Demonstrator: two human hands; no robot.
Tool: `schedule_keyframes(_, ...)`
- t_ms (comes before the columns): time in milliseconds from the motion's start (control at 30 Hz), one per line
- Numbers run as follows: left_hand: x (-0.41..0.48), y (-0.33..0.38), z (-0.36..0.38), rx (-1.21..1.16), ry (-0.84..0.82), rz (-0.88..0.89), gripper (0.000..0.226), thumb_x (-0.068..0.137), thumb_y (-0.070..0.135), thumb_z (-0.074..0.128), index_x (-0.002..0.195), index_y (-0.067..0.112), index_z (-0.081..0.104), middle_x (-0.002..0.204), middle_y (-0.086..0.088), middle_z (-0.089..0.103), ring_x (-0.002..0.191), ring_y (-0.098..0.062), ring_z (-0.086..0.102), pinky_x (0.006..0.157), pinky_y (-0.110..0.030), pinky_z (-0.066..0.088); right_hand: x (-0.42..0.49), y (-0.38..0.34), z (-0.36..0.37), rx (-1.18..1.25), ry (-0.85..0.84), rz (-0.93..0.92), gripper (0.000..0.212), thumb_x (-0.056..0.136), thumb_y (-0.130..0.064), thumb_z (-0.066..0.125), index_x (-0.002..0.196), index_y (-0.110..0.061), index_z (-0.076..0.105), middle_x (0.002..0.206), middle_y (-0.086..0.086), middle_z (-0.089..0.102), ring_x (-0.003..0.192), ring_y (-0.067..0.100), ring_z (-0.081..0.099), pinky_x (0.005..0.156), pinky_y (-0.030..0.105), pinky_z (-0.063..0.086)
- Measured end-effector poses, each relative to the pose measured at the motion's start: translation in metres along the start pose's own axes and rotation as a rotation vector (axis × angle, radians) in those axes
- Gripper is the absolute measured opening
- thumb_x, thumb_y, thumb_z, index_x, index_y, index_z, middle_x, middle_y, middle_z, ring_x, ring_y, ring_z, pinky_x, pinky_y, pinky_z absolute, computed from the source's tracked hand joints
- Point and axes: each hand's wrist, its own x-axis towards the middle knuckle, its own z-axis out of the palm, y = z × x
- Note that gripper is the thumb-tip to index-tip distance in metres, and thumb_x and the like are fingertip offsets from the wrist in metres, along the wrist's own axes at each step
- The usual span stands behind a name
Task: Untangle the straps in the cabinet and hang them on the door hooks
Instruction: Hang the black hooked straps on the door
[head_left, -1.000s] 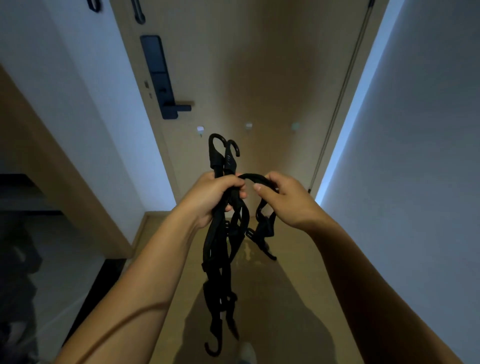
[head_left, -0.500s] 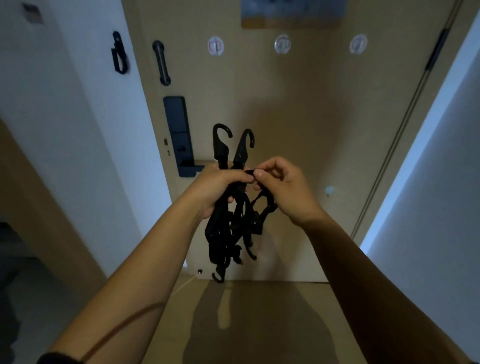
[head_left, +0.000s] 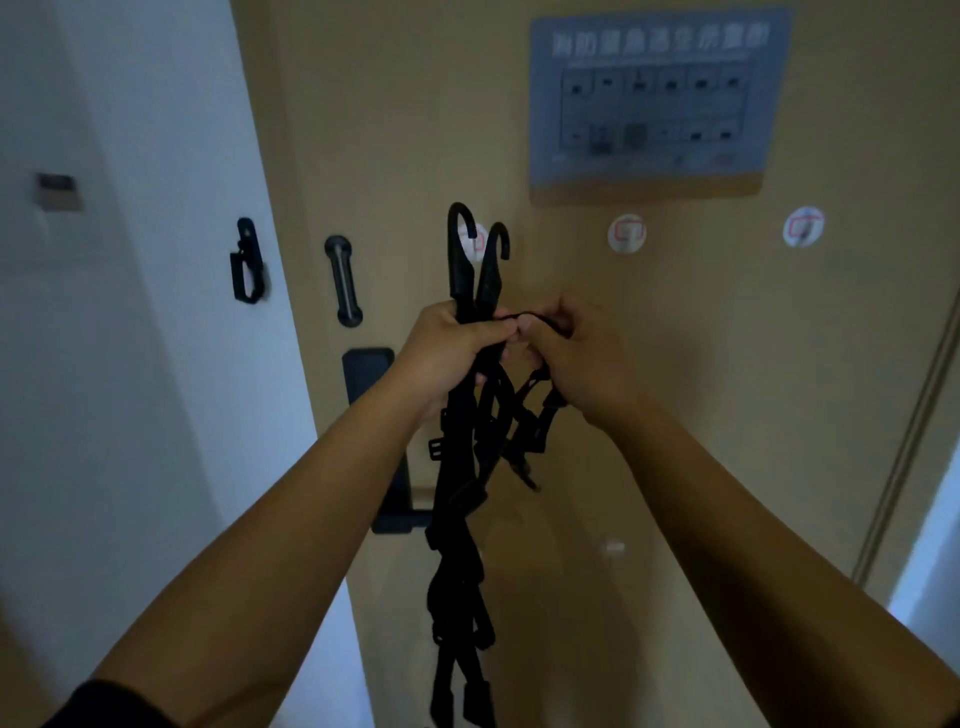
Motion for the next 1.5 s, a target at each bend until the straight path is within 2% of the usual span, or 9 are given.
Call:
schedule_keyframes(133,0.052,0.013,-0.017,0.036,0.004,0.078,0.001,0.087,0.012,0.061,0.087,0.013,0.062,0.073,-0.006,0.061,0.050,-0.005,0.052,0.038,-0.014,0.035,0.057,-0.002,0.012,-0.041,0.027,-0.073,0.021,0.090,-0.015,0.054,0.072,-0.024,0.050,0.084,0.007,0.064,0.056,-0.005,0.052,0.056,0.008,0.042)
schedule_keyframes(300,0.106,0.036,-0.025,-0.021,0.044,0.185,0.010,0.087,0.008,0.060,0.079,0.011,0.064,0.068,-0.004,0.061,0.045,-0.002,0.055,0.041,-0.013,0.041,0.122,-0.009,0.018,-0.046,0.043,-0.154,0.016,0.091,-0.014,0.054,0.091,0.001,0.058,0.093,0.020,0.067,0.057,-0.001,0.051,0.053,0.009,0.040)
schedule_keyframes(467,0.160,0.068,-0.032,-0.047,0.073,0.268,0.008,0.084,0.004,0.062,0.080,0.010,0.065,0.066,-0.002,0.064,0.046,-0.003,0.057,0.046,-0.015,0.047,0.193,-0.018,0.015,-0.054,0.023,-0.208,0.016,0.090,-0.015,0.056,0.092,0.000,0.060,0.090,0.021,0.067,0.057,0.002,0.050,0.050,0.011,0.041)
schedule_keyframes(667,0.227,0.128,-0.031,0.107,0.139,0.439,0.001,0.084,0.007,0.064,0.083,0.007,0.065,0.073,-0.009,0.062,0.054,-0.009,0.056,0.051,-0.016,0.045,0.276,-0.054,-0.004,-0.071,0.023,-0.394,0.018,0.089,-0.012,0.057,0.072,-0.018,0.054,0.071,0.006,0.062,0.050,0.002,0.051,0.042,0.009,0.037)
schedule_keyframes(800,0.262,0.162,-0.033,0.134,0.176,0.553,0.003,0.083,0.005,0.065,0.081,0.007,0.064,0.065,-0.002,0.068,0.059,-0.009,0.065,0.054,-0.017,0.050,0.322,-0.073,-0.012,-0.037,-0.010,-0.473,0.007,0.090,-0.008,0.055,0.083,-0.007,0.057,0.061,0.001,0.055,0.039,-0.004,0.048,0.038,0.006,0.032)
schedule_keyframes(933,0.288,0.192,-0.042,0.182,0.191,0.634,0.013,0.084,0.004,0.063,0.096,0.000,0.065,0.083,-0.012,0.069,0.071,-0.015,0.066,0.065,-0.021,0.054,0.365,-0.095,-0.014,-0.117,-0.014,-0.584,0.015,0.089,-0.012,0.056,0.074,-0.016,0.055,0.067,0.000,0.056,0.053,0.002,0.049,0.047,0.009,0.036)
schedule_keyframes(1100,0.308,0.230,-0.058,0.327,0.220,0.715,0.004,0.085,0.006,0.062,0.087,0.008,0.064,0.071,-0.001,0.062,0.049,-0.001,0.058,0.049,-0.011,0.048,0.405,-0.122,-0.014,-0.158,-0.027,-0.692,0.020,0.088,-0.010,0.058,0.069,-0.017,0.053,0.059,-0.003,0.052,0.039,-0.003,0.047,0.039,0.007,0.031)
schedule_keyframes(1367,0.350,0.310,-0.070,0.398,0.349,1.009,0.004,0.085,0.007,0.062,0.085,0.011,0.060,0.068,-0.001,0.056,0.055,-0.009,0.052,0.046,-0.012,0.043,0.471,-0.193,-0.009,-0.068,0.167,-0.846,0.028,0.086,-0.009,0.060,0.062,-0.021,0.052,0.064,-0.003,0.053,0.054,0.003,0.047,0.056,0.017,0.037)
schedule_keyframes(1500,0.374,0.336,-0.072,0.320,0.404,1.122,0.008,0.083,0.010,0.066,0.091,0.012,0.062,0.066,0.005,0.057,0.056,-0.003,0.052,0.049,-0.011,0.041,0.495,-0.217,-0.014,-0.104,0.290,-0.948,0.006,0.084,-0.009,0.062,0.080,-0.006,0.064,0.072,0.003,0.059,0.058,0.001,0.053,0.062,0.018,0.043)
